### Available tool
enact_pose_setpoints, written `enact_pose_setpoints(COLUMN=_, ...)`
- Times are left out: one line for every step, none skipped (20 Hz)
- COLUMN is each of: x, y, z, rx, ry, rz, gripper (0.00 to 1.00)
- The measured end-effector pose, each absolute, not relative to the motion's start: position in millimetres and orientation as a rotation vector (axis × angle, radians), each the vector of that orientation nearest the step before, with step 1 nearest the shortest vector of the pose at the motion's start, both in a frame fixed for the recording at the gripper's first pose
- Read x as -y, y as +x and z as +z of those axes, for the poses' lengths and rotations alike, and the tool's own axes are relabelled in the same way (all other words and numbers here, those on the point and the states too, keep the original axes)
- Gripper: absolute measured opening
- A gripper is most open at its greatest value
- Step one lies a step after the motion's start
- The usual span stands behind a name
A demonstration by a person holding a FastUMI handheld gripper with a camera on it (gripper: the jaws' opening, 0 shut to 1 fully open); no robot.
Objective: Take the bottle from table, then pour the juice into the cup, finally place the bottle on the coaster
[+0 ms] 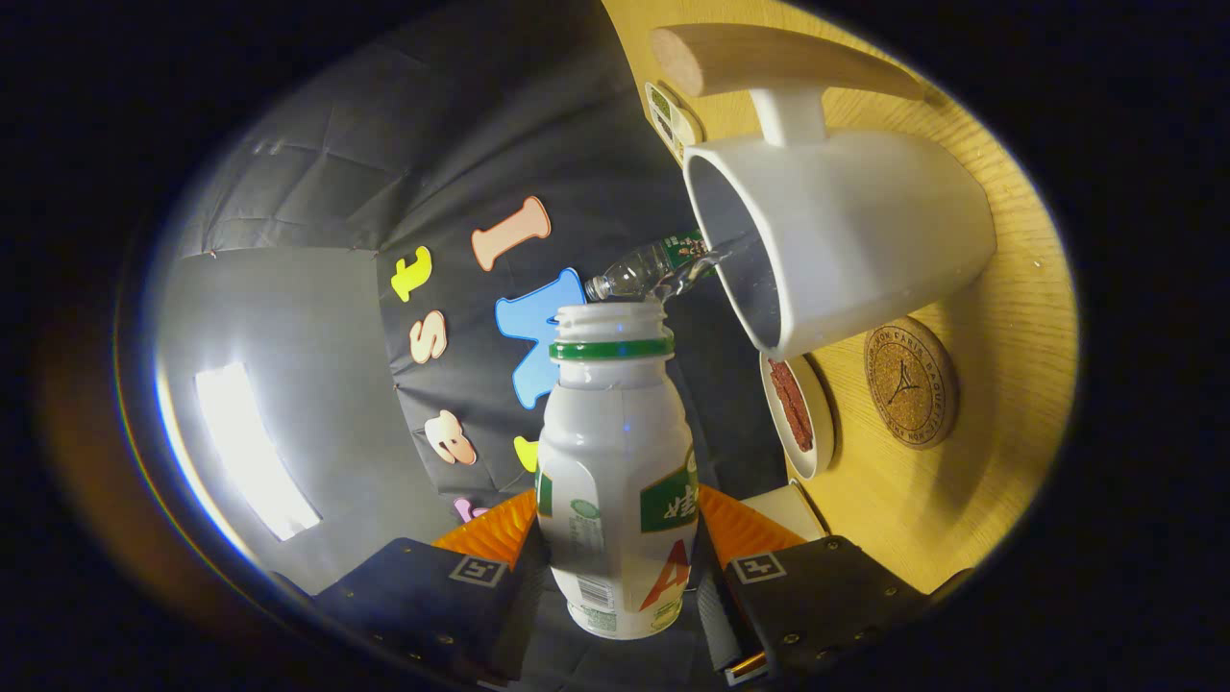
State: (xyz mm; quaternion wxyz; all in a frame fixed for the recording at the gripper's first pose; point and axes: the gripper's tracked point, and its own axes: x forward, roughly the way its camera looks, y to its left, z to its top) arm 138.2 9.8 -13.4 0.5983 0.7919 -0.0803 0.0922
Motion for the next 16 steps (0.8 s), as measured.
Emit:
enact_pose_setpoints(x=-8.8, y=138.5, z=-13.3, rx=0.189, ry=1.841, rz=0.215, gripper=0.70)
enact_pose_setpoints(x=-9.5, y=137.2, z=-12.7, rx=0.192, ry=1.842, rz=0.215, gripper=0.70)
enact_pose_setpoints(x=-8.6, y=136.7, z=-13.4, rx=0.193, ry=1.839, rz=0.216, gripper=0.70)
enact_pose_setpoints(x=-9.4, y=137.7, z=-13.0, rx=0.192, ry=1.837, rz=0.217, gripper=0.70)
enact_pose_setpoints(x=-8.9, y=137.6, z=-12.9, rx=0.195, ry=1.837, rz=0.219, gripper=0.70)
enact_pose_setpoints(x=-8.2, y=136.9, z=-12.8, rx=0.195, ry=1.841, rz=0.218, gripper=0.70)
enact_pose_setpoints(x=-8.4, y=136.8, z=-12.5, rx=0.195, ry=1.845, rz=0.220, gripper=0.70)
enact_pose_setpoints(x=-9.6, y=137.3, z=-11.6, rx=0.195, ry=1.847, rz=0.222, gripper=0.70)
enact_pose_setpoints(x=-10.1, y=137.8, z=-12.2, rx=0.193, ry=1.843, rz=0.221, gripper=0.70)
enact_pose_setpoints(x=-10.4, y=138.5, z=-12.9, rx=0.191, ry=1.840, rz=0.217, gripper=0.70)
enact_pose_setpoints(x=-9.7, y=137.8, z=-13.7, rx=0.191, ry=1.841, rz=0.214, gripper=0.70)
enact_pose_setpoints(x=-8.2, y=136.5, z=-15.0, rx=0.189, ry=1.847, rz=0.213, gripper=0.70)
enact_pose_setpoints(x=-8.3, y=136.1, z=-14.1, rx=0.188, ry=1.851, rz=0.213, gripper=0.70)
enact_pose_setpoints(x=-8.7, y=136.2, z=-14.6, rx=0.184, ry=1.851, rz=0.214, gripper=0.70)
enact_pose_setpoints(x=-9.0, y=137.2, z=-14.2, rx=0.185, ry=1.849, rz=0.214, gripper=0.70)
enact_pose_setpoints(x=-8.9, y=137.1, z=-14.4, rx=0.185, ry=1.847, rz=0.212, gripper=0.70)
